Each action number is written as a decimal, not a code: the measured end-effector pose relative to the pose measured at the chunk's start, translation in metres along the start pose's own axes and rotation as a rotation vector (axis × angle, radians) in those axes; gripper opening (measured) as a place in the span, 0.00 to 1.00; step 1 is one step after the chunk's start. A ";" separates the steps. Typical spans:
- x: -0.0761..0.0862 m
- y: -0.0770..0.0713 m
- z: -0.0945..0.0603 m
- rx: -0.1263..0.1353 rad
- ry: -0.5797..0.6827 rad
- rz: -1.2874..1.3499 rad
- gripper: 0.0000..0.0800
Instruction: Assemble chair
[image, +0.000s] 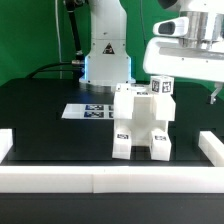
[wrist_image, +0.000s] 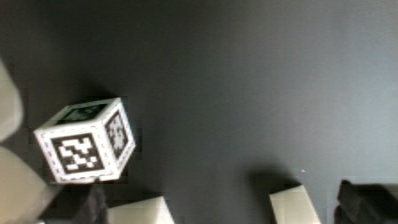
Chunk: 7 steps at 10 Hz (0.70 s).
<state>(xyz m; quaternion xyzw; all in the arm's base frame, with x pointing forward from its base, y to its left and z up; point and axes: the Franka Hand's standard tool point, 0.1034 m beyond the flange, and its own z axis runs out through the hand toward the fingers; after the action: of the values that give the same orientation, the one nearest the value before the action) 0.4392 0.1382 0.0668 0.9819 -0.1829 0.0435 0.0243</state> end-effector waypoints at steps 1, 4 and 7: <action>0.000 0.003 0.001 -0.003 -0.002 -0.006 0.81; 0.001 0.006 0.001 -0.004 -0.002 -0.031 0.81; 0.003 0.008 0.003 -0.009 -0.002 -0.049 0.81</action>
Offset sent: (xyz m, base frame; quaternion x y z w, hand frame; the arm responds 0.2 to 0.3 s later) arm 0.0005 -0.0092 0.0001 0.0006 0.0014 -0.0107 0.9999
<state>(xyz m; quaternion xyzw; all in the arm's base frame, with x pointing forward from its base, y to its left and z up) 0.4390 0.1291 0.0648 0.9859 -0.1592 0.0413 0.0295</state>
